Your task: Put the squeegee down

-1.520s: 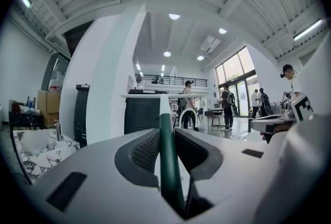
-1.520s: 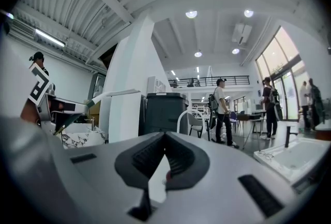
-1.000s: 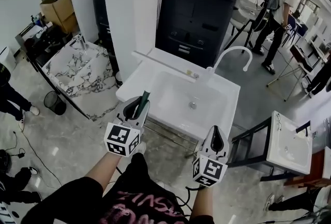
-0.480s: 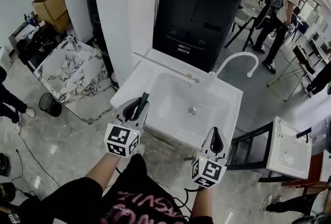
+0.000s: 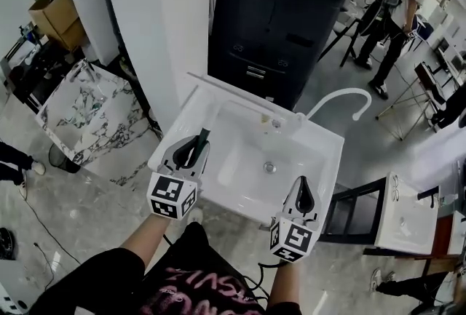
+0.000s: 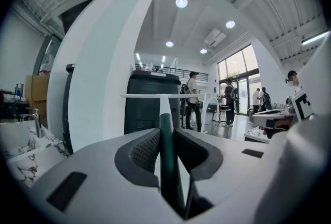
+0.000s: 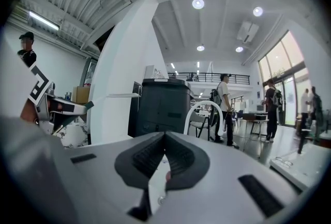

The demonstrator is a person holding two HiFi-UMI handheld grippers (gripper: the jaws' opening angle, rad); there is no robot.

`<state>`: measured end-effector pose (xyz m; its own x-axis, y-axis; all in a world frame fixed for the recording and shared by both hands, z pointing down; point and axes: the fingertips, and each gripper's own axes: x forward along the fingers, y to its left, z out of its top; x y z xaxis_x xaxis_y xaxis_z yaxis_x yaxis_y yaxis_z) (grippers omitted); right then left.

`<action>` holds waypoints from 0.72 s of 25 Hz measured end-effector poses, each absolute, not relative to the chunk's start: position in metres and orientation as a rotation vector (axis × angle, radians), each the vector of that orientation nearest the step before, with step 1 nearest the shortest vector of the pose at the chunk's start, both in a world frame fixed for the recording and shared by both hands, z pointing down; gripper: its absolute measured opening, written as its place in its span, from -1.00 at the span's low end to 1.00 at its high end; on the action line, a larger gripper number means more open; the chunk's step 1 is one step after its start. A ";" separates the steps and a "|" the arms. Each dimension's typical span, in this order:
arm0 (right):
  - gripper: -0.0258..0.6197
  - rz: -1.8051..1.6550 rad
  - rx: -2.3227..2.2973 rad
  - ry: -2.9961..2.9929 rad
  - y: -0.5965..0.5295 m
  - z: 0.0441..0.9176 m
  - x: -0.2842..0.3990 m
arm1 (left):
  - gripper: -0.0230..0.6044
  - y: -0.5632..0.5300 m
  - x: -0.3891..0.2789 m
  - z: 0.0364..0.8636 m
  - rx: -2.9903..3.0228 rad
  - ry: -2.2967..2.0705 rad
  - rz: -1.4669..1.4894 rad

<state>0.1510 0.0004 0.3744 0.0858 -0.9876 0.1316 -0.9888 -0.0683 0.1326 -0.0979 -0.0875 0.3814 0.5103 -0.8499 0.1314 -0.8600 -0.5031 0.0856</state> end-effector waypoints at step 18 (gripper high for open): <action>-0.86 0.050 2.232 -1.891 -0.083 0.374 0.104 | -0.62 -0.180 -0.118 0.395 2.630 -1.321 0.129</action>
